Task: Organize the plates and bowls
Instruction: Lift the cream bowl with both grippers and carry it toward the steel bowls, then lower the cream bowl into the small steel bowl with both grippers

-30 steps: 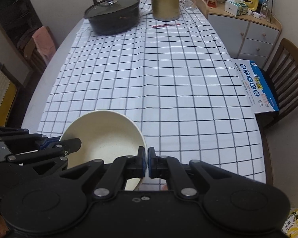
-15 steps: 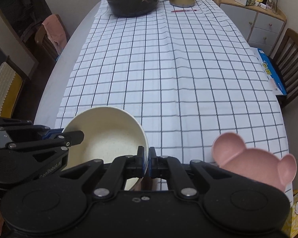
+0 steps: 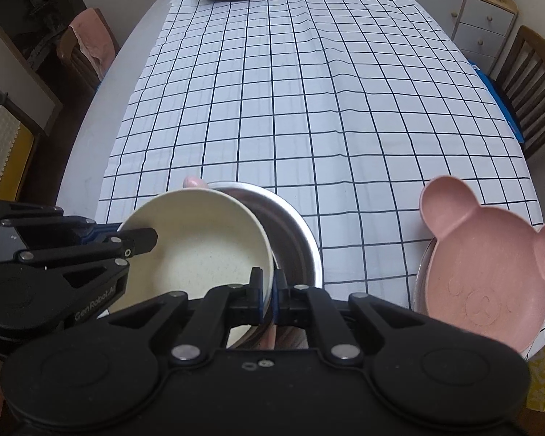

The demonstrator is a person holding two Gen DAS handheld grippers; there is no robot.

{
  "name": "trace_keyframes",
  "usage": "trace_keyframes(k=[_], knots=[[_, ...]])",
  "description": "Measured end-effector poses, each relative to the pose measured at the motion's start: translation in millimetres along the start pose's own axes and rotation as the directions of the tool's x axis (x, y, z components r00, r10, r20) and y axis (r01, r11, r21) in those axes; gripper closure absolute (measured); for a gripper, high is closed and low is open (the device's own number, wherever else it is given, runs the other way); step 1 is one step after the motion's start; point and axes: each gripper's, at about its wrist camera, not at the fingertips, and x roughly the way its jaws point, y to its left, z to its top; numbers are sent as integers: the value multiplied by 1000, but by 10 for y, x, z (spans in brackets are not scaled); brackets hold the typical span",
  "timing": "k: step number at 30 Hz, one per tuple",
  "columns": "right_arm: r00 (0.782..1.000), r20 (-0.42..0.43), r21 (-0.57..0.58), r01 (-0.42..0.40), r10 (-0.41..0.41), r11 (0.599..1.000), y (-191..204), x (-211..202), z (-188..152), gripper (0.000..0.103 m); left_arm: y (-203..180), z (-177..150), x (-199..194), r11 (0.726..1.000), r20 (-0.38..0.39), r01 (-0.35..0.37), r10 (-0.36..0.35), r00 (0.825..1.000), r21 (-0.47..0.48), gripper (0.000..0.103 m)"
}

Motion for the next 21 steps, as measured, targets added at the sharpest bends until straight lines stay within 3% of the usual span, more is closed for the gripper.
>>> trace_keyframes(k=[21], knots=[[998,14,-33,54,-53,998,81,149,-113,96,-38,-134,169,999,18,-11,11,1000,50,99]])
